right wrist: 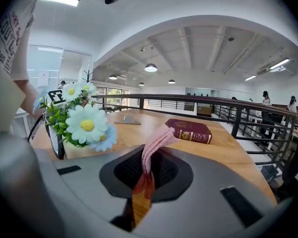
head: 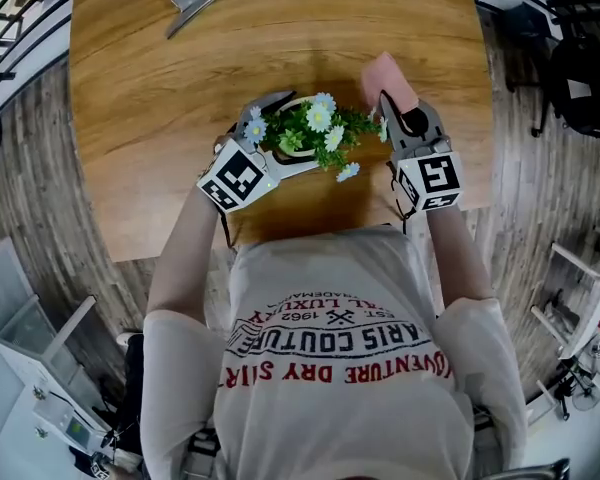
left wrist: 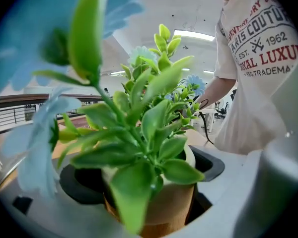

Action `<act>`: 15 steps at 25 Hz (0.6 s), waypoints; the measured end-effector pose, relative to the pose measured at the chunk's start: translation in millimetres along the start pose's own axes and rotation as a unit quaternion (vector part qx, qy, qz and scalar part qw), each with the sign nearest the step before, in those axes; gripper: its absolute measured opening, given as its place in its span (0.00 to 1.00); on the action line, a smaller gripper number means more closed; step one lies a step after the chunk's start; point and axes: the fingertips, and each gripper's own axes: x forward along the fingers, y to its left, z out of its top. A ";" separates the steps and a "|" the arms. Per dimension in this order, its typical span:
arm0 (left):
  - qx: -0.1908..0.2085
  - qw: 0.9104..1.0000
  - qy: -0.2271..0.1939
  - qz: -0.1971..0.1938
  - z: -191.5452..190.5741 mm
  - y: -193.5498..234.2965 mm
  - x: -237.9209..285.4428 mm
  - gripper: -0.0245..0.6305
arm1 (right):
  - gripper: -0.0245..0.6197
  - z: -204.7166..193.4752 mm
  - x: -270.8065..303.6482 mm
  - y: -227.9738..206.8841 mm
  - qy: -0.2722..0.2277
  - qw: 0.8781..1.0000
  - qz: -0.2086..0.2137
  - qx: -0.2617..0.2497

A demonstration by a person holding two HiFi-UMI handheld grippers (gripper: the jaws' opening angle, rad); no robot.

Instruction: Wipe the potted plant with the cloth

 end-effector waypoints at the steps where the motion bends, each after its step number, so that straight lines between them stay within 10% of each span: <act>1: 0.000 1.000 0.002 -0.004 -3.6 -1.0 2.0 0.82 | 0.10 -2.7 1.8 -0.7 0.000 1.000 -0.002 0.000; 15: 0.030 1.000 -0.005 -0.003 -9.9 -0.1 13.1 0.82 | 0.10 -5.6 -7.5 -7.4 0.002 1.000 -0.020 -0.001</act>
